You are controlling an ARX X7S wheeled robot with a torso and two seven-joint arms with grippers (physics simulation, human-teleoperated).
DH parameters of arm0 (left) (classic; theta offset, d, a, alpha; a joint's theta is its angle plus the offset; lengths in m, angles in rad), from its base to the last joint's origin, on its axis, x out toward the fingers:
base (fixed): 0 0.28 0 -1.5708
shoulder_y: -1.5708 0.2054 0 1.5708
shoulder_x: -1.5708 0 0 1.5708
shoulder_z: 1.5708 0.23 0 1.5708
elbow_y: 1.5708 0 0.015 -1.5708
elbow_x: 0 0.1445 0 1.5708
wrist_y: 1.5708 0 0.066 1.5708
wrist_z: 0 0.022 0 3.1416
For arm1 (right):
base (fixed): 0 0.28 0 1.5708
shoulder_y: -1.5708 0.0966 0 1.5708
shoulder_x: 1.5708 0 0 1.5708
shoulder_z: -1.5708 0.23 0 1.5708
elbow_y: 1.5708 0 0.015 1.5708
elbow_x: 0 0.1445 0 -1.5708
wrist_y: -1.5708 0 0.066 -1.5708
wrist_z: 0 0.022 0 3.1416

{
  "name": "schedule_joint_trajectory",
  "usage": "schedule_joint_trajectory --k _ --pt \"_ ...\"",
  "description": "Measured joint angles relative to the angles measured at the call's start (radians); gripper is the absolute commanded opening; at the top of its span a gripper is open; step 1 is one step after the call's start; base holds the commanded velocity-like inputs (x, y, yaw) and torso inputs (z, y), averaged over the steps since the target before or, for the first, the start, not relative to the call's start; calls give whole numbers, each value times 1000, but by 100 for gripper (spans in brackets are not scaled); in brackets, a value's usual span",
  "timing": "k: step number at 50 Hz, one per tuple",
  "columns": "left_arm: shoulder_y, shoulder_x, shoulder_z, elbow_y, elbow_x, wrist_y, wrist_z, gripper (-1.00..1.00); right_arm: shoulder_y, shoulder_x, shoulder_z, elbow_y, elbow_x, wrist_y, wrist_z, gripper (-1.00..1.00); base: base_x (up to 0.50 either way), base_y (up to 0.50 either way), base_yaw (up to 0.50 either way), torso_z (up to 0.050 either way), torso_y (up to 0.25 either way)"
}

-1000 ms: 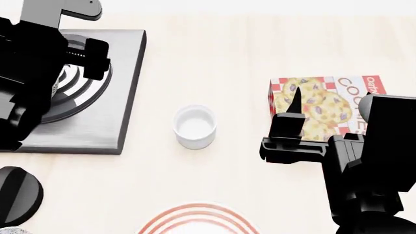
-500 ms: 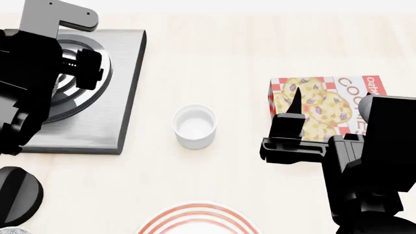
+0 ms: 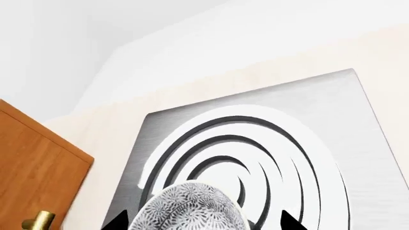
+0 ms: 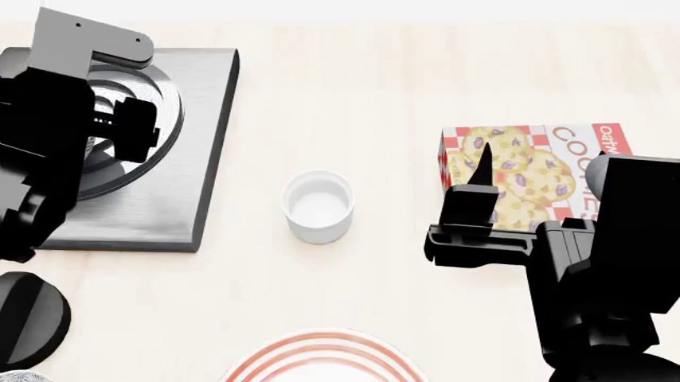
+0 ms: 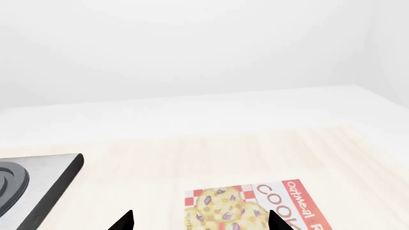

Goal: Pick the akita bowl on the stove and place it on the plate.

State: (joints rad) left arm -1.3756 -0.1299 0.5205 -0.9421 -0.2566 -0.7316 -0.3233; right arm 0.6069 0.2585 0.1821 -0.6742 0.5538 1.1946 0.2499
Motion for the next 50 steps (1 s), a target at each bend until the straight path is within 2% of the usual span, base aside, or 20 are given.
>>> schedule_joint_trajectory --k 50 --pt "47 -13 50 -6 15 -14 0 100 0 13 -3 4 29 -7 22 100 0 0 0 0 0"
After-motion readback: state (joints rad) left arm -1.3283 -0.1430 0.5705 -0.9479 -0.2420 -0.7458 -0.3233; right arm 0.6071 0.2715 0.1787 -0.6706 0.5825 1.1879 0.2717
